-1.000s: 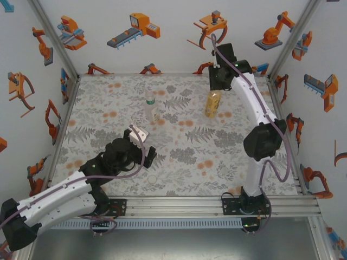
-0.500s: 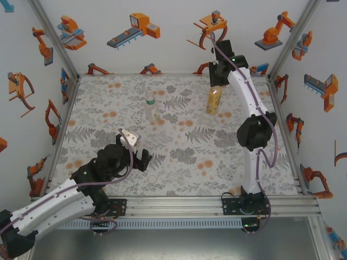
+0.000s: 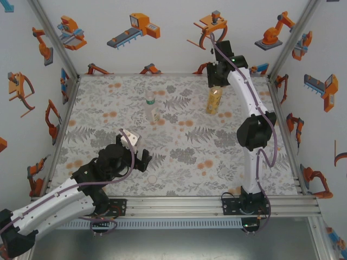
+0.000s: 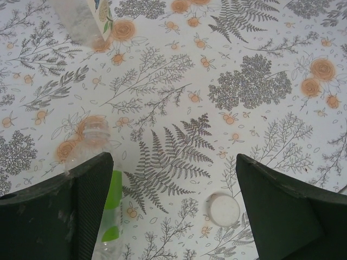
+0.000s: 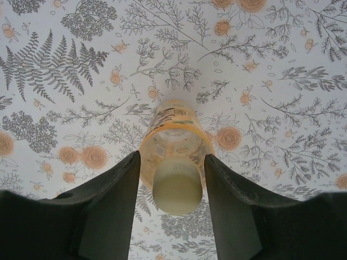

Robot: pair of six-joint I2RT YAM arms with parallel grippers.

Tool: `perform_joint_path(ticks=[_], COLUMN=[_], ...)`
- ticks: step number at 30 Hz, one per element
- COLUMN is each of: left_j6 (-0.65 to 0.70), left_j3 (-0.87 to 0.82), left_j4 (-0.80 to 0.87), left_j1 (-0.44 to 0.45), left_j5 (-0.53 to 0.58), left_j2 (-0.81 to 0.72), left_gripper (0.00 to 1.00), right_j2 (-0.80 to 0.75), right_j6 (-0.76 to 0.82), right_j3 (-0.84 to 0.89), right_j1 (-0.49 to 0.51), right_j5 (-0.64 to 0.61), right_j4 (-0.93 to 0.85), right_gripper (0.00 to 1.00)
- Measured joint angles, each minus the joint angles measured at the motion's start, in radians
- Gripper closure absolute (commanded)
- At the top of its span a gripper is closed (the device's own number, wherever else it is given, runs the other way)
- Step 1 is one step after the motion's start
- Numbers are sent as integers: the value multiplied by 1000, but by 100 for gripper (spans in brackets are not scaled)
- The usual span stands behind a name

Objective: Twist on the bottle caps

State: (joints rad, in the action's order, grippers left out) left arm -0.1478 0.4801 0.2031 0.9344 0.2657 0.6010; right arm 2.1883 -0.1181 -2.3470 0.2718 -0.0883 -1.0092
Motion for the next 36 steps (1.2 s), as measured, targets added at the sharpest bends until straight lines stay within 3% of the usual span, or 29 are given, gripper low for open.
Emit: perform_joint_path(ticks=[7, 11, 19, 27, 36], left_j6=[3, -16, -121, -172, -197], left_j3=[0, 22, 129, 156, 232], left_j4=[16, 86, 252, 324, 331], left_j1=[0, -11, -175, -363, -412], left_j5=[16, 89, 168, 56, -58], left_j2=[0, 24, 137, 322, 544], left_gripper=[12, 12, 12, 7, 7], right_j2=[0, 0, -46, -198, -373], right_j6=[0, 0, -1, -13, -39], right_j3=[-11, -35, -31, 76, 303], right_j1=[0, 0, 0, 0, 0], right_j5=[2, 3, 21, 47, 82], right_j4=[-18, -35, -53, -51, -6], right_gripper=[48, 48, 47, 47, 47])
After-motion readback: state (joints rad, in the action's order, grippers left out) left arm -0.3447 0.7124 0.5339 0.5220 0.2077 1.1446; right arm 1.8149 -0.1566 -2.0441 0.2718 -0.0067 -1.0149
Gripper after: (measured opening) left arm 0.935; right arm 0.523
